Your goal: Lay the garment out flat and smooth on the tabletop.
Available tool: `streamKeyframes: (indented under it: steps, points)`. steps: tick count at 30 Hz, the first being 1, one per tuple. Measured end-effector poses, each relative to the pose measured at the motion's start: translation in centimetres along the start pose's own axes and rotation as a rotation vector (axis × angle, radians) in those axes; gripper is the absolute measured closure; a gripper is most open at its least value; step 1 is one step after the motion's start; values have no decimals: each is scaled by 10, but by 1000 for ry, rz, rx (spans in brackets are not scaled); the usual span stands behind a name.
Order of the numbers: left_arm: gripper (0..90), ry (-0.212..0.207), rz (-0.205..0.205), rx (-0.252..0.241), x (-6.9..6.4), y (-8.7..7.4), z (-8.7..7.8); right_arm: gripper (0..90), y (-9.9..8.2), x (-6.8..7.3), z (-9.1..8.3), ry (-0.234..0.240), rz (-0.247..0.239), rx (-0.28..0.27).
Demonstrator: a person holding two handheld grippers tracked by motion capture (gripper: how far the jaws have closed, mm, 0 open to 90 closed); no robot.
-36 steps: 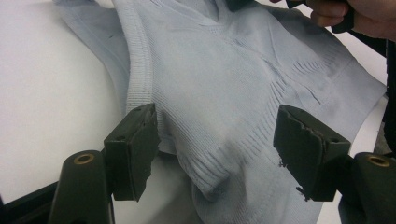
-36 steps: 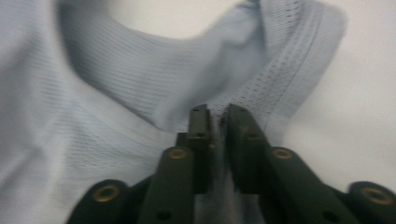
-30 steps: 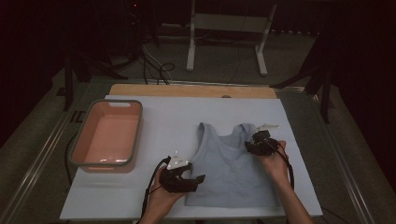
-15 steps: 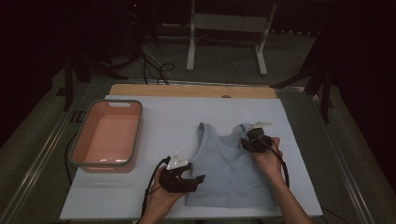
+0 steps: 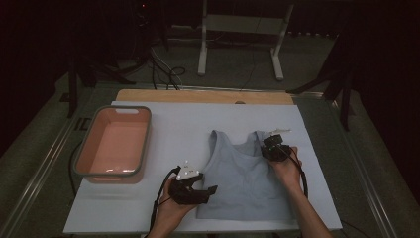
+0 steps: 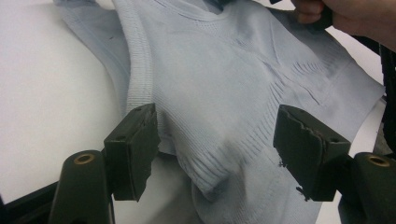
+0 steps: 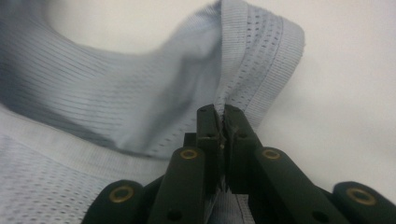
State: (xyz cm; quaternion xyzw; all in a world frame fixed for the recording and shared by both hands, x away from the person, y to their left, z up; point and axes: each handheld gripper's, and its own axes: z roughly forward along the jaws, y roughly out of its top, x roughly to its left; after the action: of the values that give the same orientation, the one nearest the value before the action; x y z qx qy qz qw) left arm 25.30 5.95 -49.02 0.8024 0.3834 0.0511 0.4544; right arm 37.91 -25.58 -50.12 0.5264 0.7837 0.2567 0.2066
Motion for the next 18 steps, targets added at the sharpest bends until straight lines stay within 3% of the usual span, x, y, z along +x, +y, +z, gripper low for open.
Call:
streamKeyframes:
  steps: [6, 9, 12, 16, 18]
  points:
    - [317, -2, 3, 2, -1, 0, 1, 870, 6, 4, -6, 115, 21, -51]
    - [317, -1, 0, -2, -1, 0, 0, 869, 7, 7, -3, 135, 22, -43]
    - [317, 1, 1, -6, 0, 0, -1, 865, 6, 7, 4, 125, 26, -6]
    - [317, 3, 1, -6, 1, 0, -2, 851, 3, 3, 12, 60, 18, 41]
    - [316, 4, 0, -7, 1, 0, -2, 778, 3, 3, 12, 31, 5, 51]
